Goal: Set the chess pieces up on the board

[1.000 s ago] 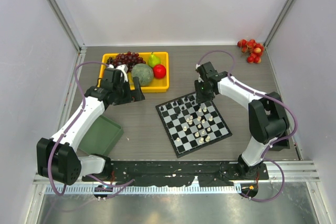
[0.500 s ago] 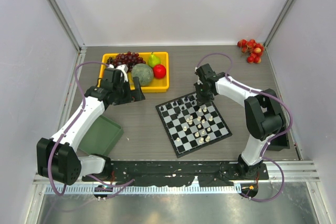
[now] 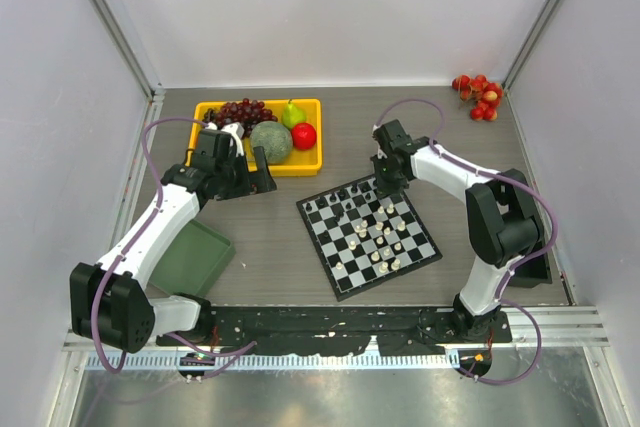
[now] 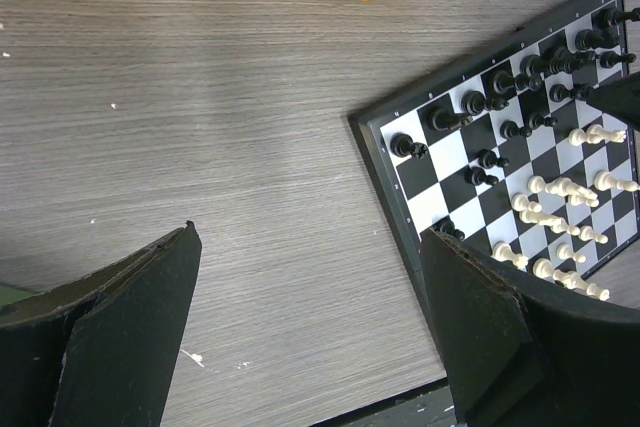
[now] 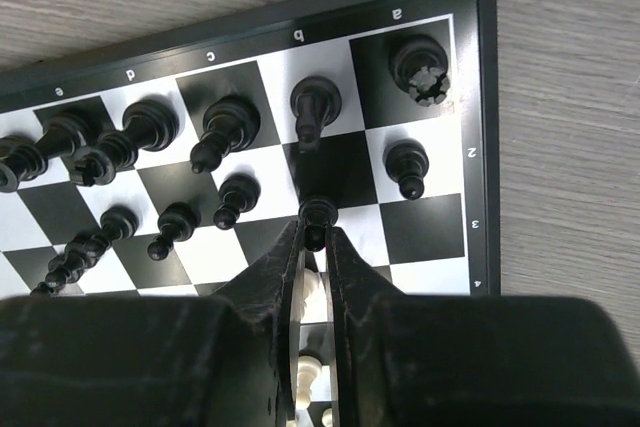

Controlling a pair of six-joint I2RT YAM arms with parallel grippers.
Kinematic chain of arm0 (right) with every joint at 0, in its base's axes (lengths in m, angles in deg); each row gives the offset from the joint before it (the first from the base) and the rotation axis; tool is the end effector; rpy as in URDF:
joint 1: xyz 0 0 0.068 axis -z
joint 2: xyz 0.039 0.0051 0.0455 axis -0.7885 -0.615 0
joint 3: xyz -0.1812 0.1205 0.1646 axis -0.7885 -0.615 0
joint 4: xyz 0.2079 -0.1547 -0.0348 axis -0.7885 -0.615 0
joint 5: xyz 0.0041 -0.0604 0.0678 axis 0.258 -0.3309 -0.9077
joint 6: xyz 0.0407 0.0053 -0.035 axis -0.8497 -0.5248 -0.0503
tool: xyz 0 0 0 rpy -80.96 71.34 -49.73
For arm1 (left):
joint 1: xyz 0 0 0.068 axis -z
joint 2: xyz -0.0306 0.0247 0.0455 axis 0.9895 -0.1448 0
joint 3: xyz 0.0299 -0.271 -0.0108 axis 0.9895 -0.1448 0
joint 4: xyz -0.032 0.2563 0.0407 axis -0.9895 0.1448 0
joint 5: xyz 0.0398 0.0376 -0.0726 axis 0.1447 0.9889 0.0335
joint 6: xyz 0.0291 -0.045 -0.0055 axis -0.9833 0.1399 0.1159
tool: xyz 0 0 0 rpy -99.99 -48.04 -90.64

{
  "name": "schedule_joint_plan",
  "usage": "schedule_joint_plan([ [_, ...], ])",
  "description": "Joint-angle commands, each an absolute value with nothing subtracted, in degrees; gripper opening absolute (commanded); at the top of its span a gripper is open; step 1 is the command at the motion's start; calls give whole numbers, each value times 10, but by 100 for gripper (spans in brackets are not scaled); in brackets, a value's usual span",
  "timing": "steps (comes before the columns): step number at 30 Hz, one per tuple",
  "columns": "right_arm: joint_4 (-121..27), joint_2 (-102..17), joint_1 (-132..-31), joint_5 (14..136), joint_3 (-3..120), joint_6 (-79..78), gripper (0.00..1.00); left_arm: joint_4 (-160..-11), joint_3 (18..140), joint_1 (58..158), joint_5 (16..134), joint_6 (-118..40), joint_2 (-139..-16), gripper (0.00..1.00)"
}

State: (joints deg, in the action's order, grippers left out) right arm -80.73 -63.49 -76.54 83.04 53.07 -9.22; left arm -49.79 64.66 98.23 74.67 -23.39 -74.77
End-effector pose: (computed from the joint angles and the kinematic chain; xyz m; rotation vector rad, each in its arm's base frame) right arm 0.3262 0.1487 0.1919 -0.2176 2.7384 0.1981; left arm 0.2525 -0.0808 0.2800 -0.1545 2.4674 -0.5222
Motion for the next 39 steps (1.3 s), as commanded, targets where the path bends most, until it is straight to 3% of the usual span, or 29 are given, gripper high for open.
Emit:
schedule_joint_plan([
  [1,-787,-639,-760,852,559,-102,16,-518,650,985,739,-230,-741,99],
  [20,-777,-658,-754,850,567,-108,21,-519,650,985,743,-233,-749,99],
  [32,-795,-587,-754,806,580,-98,40,-518,653,985,743,-233,-753,99],
  [39,-802,-554,-784,766,583,-94,42,-522,650,985,739,-232,-754,99],
])
